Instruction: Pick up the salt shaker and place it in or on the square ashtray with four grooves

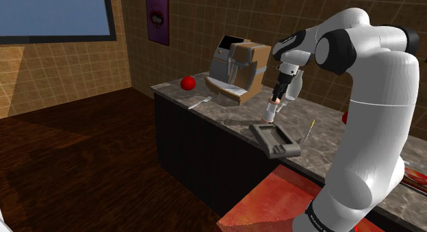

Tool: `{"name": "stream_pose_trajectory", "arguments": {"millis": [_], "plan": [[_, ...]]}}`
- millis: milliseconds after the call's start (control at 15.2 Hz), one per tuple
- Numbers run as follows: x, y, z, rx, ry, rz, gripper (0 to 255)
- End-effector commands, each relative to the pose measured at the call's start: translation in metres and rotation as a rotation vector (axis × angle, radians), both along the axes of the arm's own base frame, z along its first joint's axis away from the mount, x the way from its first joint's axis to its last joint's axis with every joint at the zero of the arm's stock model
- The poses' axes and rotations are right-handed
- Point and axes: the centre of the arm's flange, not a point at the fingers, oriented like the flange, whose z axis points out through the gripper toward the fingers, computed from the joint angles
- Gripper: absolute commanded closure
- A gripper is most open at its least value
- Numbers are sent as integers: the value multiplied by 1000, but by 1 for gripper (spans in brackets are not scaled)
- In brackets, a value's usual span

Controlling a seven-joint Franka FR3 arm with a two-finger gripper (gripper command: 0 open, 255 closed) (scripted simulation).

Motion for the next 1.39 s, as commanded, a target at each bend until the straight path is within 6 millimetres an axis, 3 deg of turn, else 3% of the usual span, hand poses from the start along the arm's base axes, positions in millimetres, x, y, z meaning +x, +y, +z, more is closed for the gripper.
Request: {"name": "stream_pose_trajectory", "arguments": {"millis": [0, 462, 528, 1122, 1320], "plan": [[1, 0, -8, -1, 0, 0, 0], [1, 0, -8, 0, 0, 0, 0], [1, 0, -8, 0, 0, 0, 255], [1, 0, -8, -1, 0, 0, 255], [1, 0, 8, -1, 0, 0, 255]]}}
